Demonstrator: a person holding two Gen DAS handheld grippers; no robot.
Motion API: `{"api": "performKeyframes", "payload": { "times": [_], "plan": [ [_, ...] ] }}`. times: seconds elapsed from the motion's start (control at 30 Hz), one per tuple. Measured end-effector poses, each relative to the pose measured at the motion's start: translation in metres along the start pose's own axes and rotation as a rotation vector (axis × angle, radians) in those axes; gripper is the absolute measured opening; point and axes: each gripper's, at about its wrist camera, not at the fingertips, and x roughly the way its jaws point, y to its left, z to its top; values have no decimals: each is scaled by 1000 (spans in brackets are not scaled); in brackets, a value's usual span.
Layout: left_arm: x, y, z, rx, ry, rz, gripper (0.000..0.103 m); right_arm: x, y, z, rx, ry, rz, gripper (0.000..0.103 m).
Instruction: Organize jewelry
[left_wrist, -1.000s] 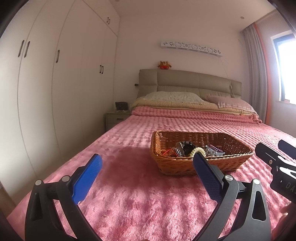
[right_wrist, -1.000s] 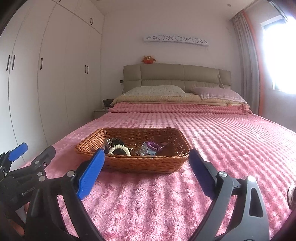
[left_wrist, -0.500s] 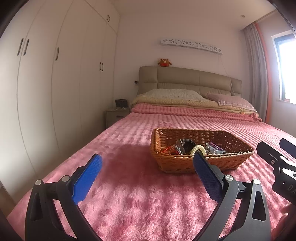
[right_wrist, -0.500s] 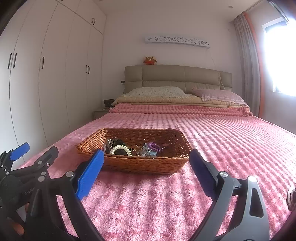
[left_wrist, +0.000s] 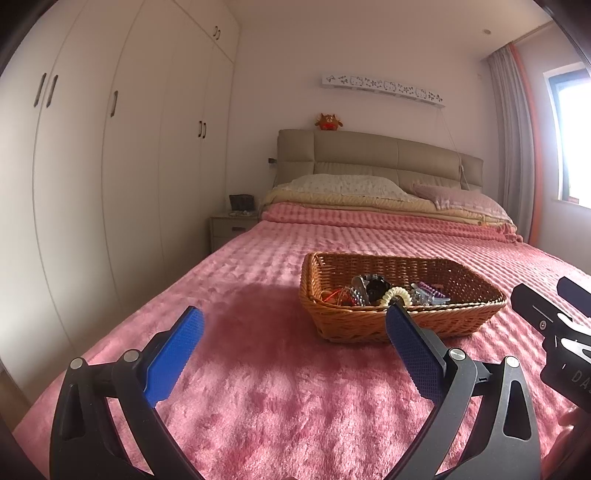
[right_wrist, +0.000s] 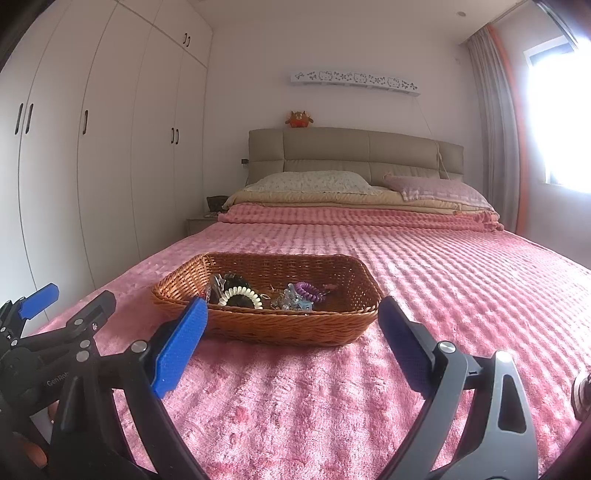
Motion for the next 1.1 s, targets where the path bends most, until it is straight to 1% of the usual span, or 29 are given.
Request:
{"api": "performKeyframes", "payload": {
  "times": [0.3, 0.53, 0.77, 1.1],
  "plan": [
    [0, -1, 0, 0, -4, 4, 95, 2, -1, 0, 2, 5, -1, 89],
    [0, 0, 0, -1, 4, 5, 95, 4, -4, -1, 10, 11, -1, 91],
    [-1, -7, -1, 29, 5, 13, 95, 4, -4, -1, 4, 12, -1, 91],
    [-1, -7, -1, 30, 8, 14, 95, 5, -5, -1, 2, 16, 4, 91]
  ]
}}
